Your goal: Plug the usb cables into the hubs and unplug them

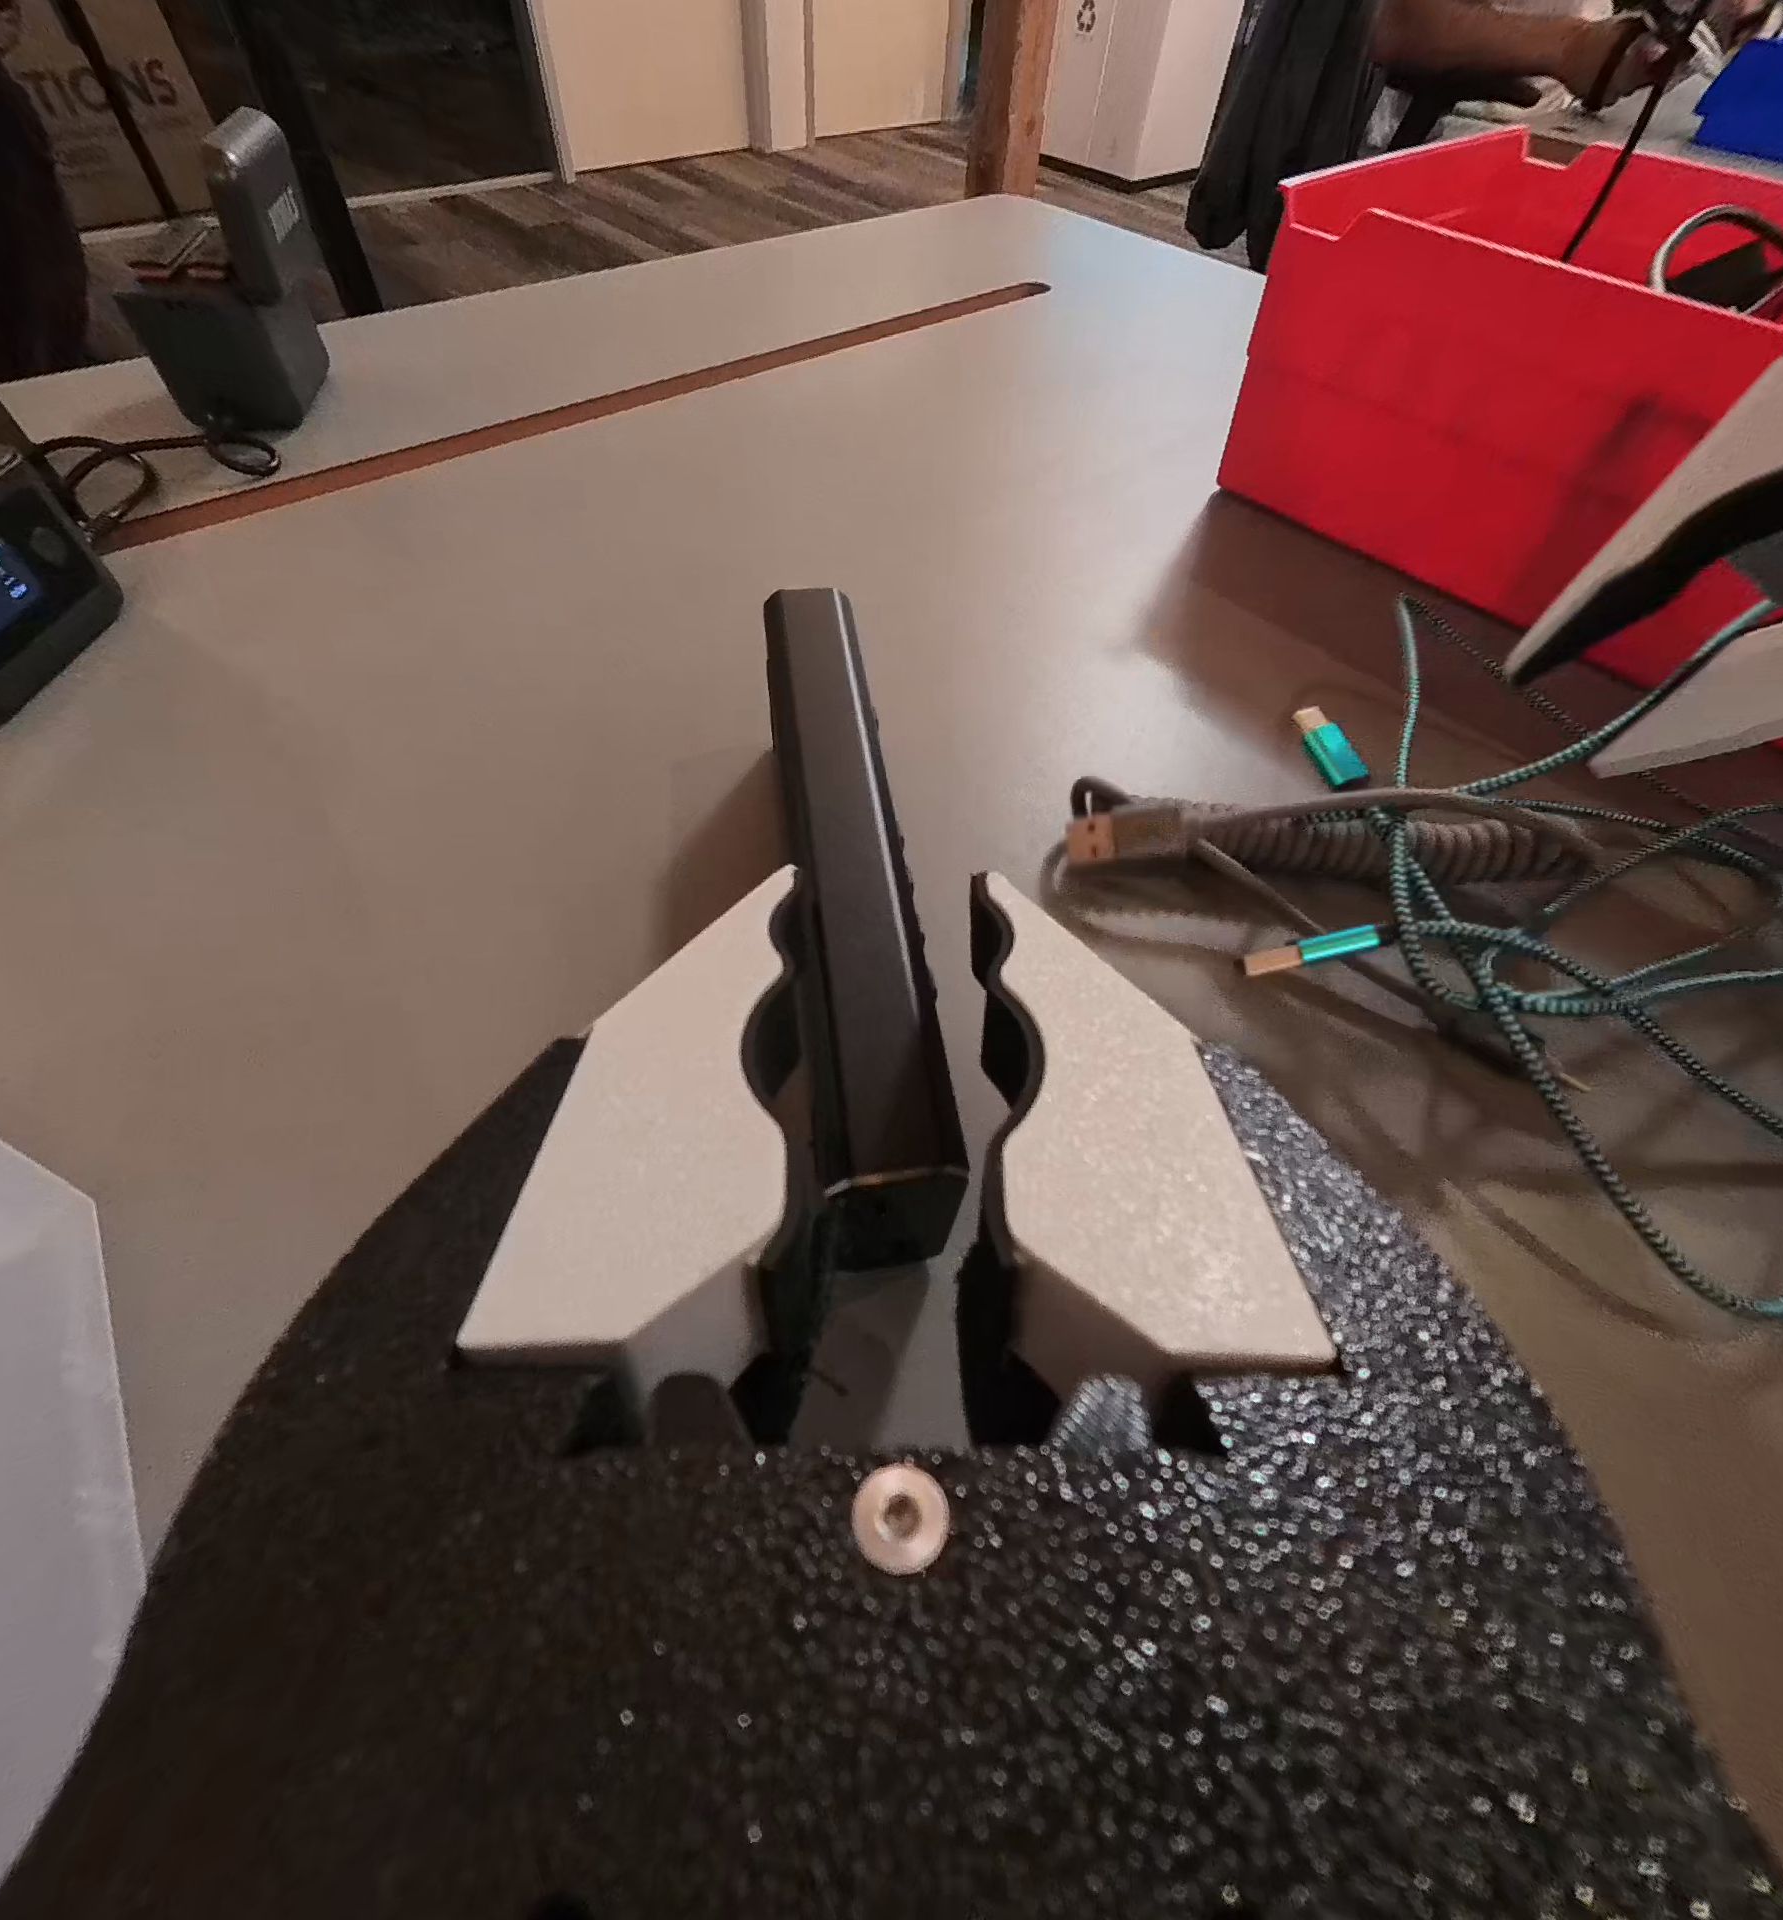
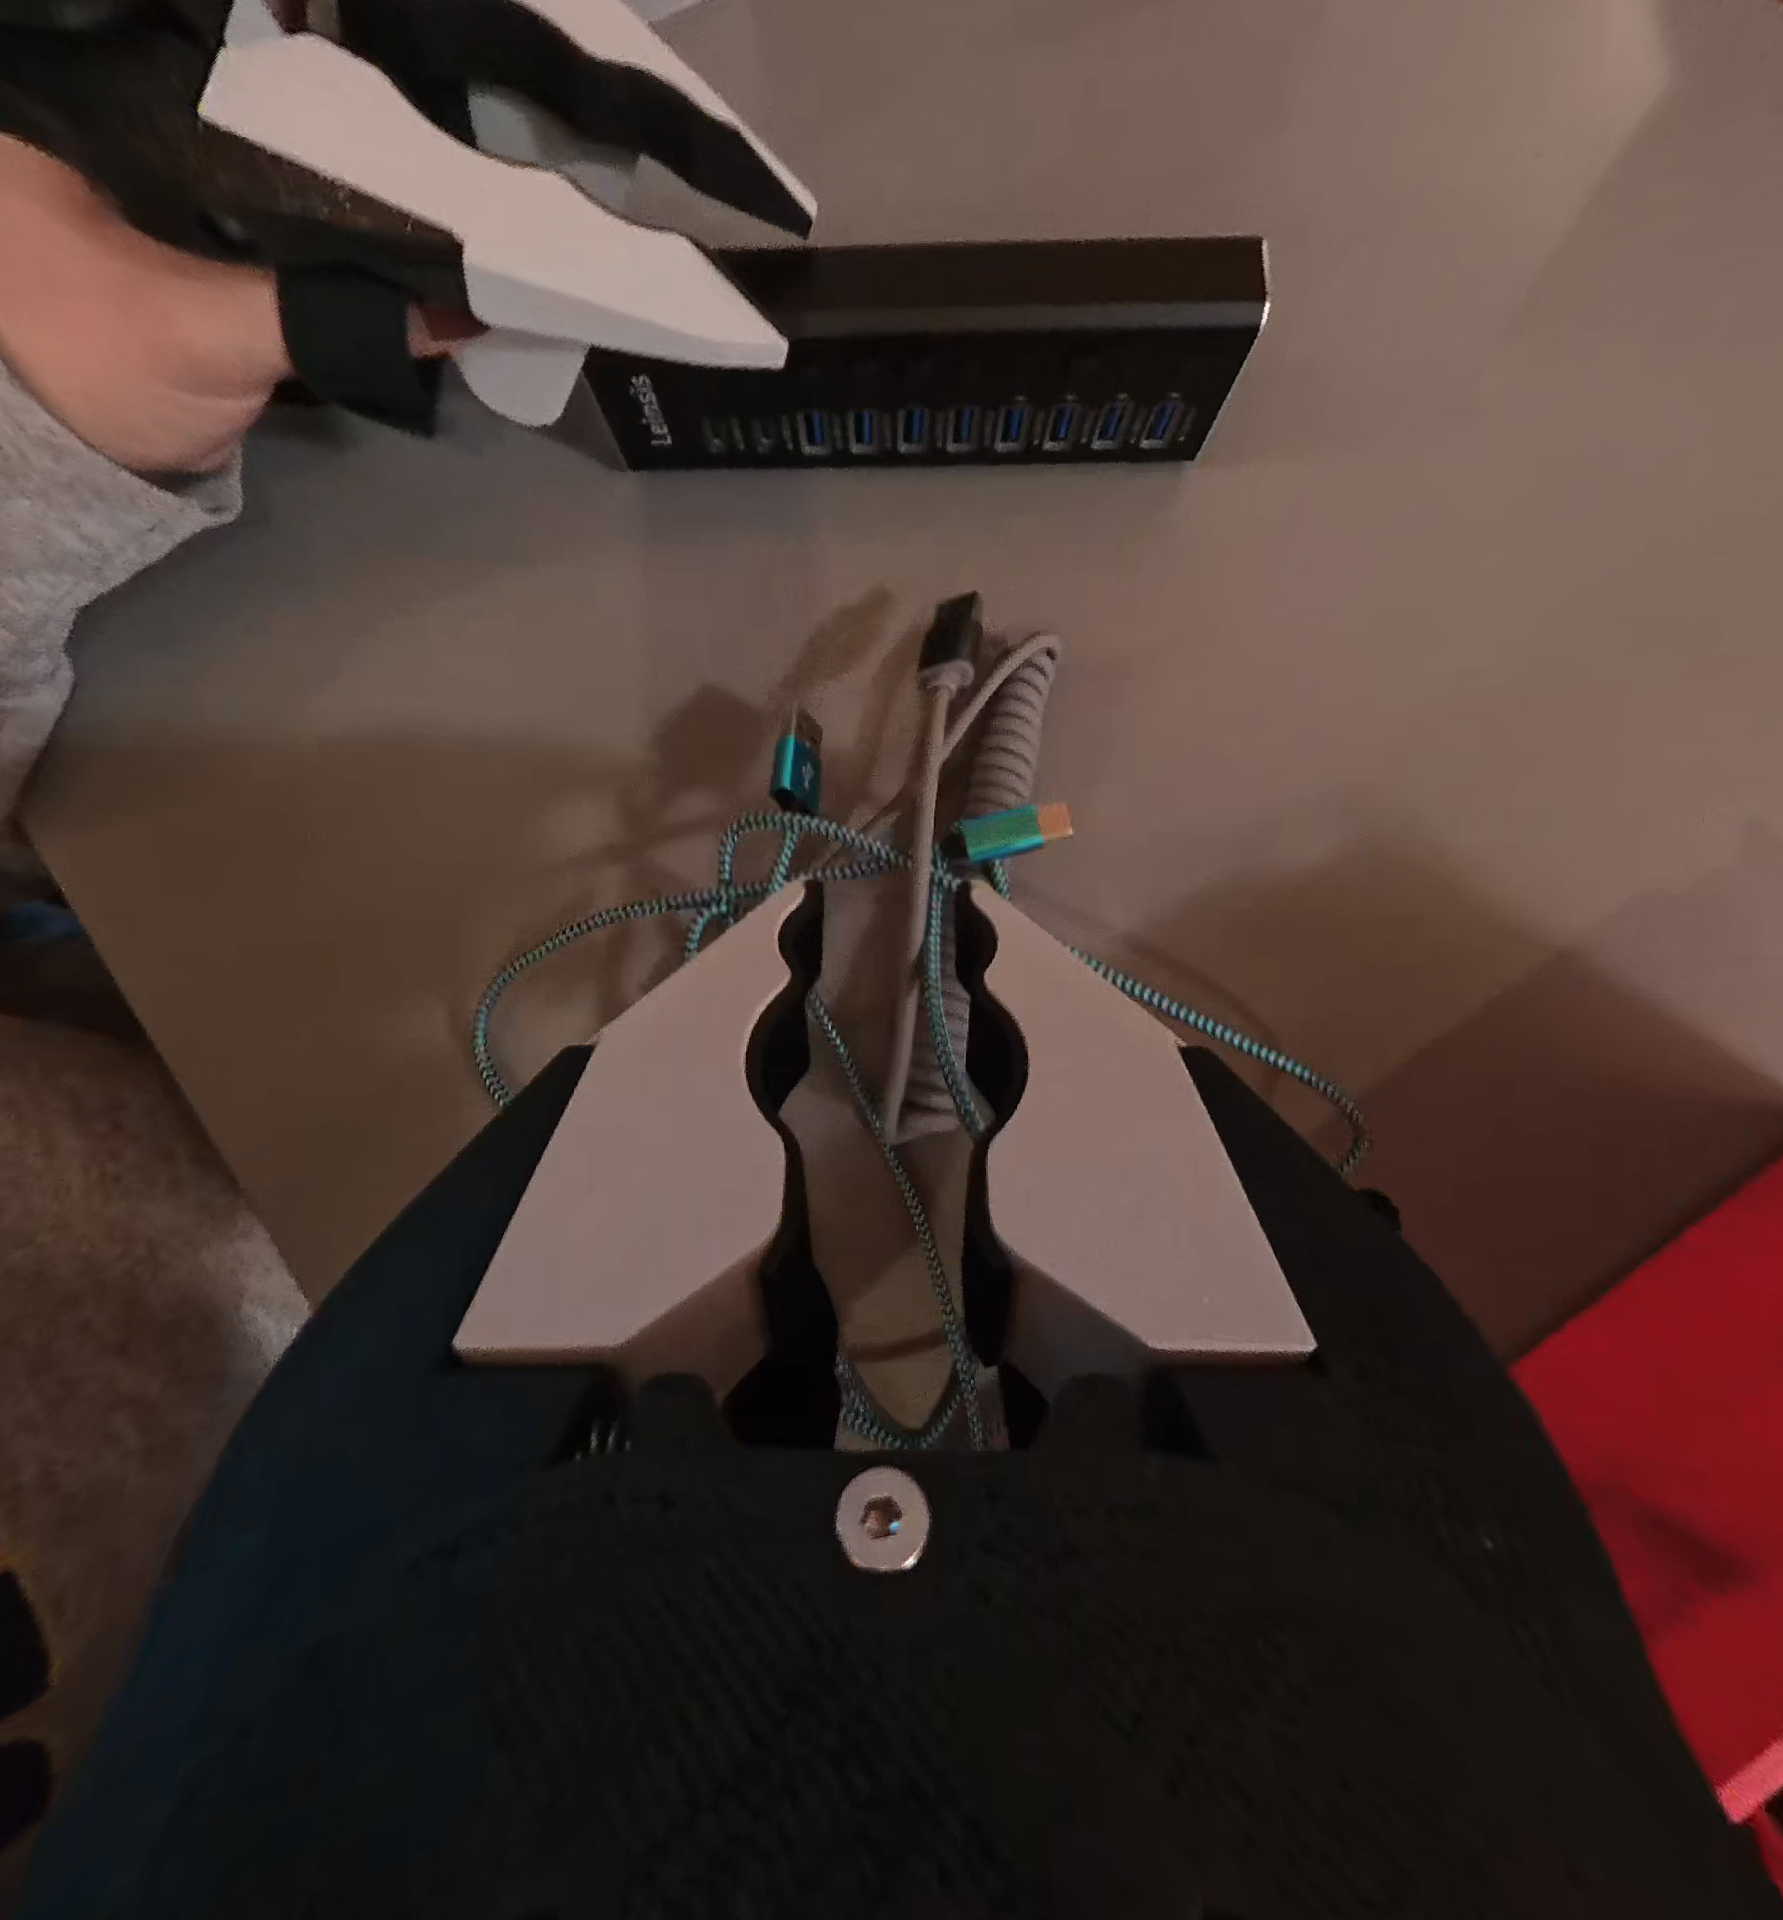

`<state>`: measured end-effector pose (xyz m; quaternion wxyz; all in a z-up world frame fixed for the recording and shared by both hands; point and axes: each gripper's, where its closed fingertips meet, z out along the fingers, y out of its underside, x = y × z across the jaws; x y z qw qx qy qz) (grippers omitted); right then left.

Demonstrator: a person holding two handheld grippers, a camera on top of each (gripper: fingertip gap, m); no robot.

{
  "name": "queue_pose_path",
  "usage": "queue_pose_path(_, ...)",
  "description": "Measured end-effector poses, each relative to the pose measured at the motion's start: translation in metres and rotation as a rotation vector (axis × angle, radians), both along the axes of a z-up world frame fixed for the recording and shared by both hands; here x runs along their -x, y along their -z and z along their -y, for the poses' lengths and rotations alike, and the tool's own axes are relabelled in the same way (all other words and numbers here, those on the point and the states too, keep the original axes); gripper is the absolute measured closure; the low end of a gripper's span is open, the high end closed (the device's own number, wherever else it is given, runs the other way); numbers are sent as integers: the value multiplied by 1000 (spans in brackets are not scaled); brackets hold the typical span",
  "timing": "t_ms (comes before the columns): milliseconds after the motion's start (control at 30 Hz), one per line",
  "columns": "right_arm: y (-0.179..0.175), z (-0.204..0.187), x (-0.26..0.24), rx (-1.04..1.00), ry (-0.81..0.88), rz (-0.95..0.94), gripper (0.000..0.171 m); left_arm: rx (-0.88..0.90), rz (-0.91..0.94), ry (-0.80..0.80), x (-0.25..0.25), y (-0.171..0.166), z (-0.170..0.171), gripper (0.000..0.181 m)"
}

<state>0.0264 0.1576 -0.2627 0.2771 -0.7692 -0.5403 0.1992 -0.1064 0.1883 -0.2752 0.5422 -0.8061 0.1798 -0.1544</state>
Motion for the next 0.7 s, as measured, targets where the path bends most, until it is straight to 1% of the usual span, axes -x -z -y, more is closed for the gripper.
queue_pose_path(33,-1,-3,3,-11,8,-4,146,-1,-2,0,0,0,0,152)
queue_pose_path(133,4,-9,18,-12,5,17,144,0,-3,1,0,0,0,152)
queue_pose_path(233,17,-18,30,-40,-4,116,139,1,-3,-1,0,1,0,152)
queue_pose_path(267,22,-25,31,-73,15,169,136,1,-3,-1,0,1,0,152)
queue_pose_path(333,28,-45,26,-150,74,264,134,1,-3,-1,0,1,0,152)
queue_pose_path(400,32,-60,22,-168,135,296,133,-1,-5,0,0,1,0,152)
queue_pose_path(533,51,-66,22,18,203,271,131,-13,-7,3,-1,-2,-1,151)
queue_pose_path(567,51,-68,25,45,206,236,133,-15,-9,3,-1,-2,-1,151)
queue_pose_path(633,53,-67,24,95,202,240,139,-16,-10,3,-1,-2,-1,150)
queue_pose_path(700,56,-67,20,101,190,266,143,-17,-6,3,-1,-2,-1,150)
